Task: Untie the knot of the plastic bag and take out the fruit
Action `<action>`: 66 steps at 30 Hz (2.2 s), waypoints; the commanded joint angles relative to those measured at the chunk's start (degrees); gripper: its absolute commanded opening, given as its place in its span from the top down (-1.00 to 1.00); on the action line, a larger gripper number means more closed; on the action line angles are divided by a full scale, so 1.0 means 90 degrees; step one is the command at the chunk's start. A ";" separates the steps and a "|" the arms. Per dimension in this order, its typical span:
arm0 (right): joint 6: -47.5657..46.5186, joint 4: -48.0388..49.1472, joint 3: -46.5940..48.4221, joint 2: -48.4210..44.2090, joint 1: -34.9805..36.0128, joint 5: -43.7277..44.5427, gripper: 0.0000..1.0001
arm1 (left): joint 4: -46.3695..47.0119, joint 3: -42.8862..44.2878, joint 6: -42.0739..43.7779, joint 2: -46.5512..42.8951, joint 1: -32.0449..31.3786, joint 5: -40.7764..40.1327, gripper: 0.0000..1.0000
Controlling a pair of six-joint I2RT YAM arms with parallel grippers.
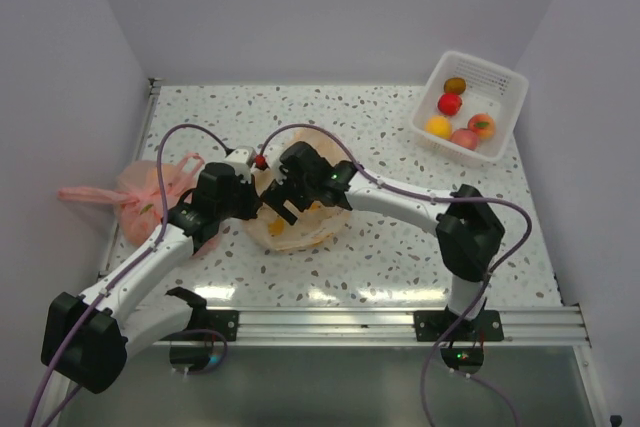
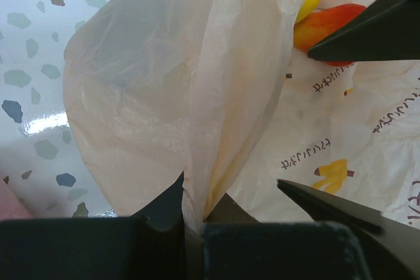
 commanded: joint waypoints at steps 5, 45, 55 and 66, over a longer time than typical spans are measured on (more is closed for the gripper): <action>-0.0223 0.0460 0.0306 0.0538 -0.0366 0.1167 -0.89 | 0.0109 -0.0019 0.0117 -0.0050 0.0051 -0.0017 1.00; 0.0645 0.2942 -0.1227 0.0324 -0.1226 0.0486 0.79 | 0.0149 -0.0009 0.0176 0.0116 0.0051 0.0130 1.00; 0.0499 0.1479 -0.1579 -0.1111 -0.1149 -0.1994 0.82 | 0.0119 0.0020 0.0137 0.0106 0.0051 -0.0036 1.00; 0.0343 0.0120 -0.0672 -0.2322 -0.1284 -0.3100 0.83 | 0.0090 0.0011 0.0137 0.0136 0.0051 -0.0075 1.00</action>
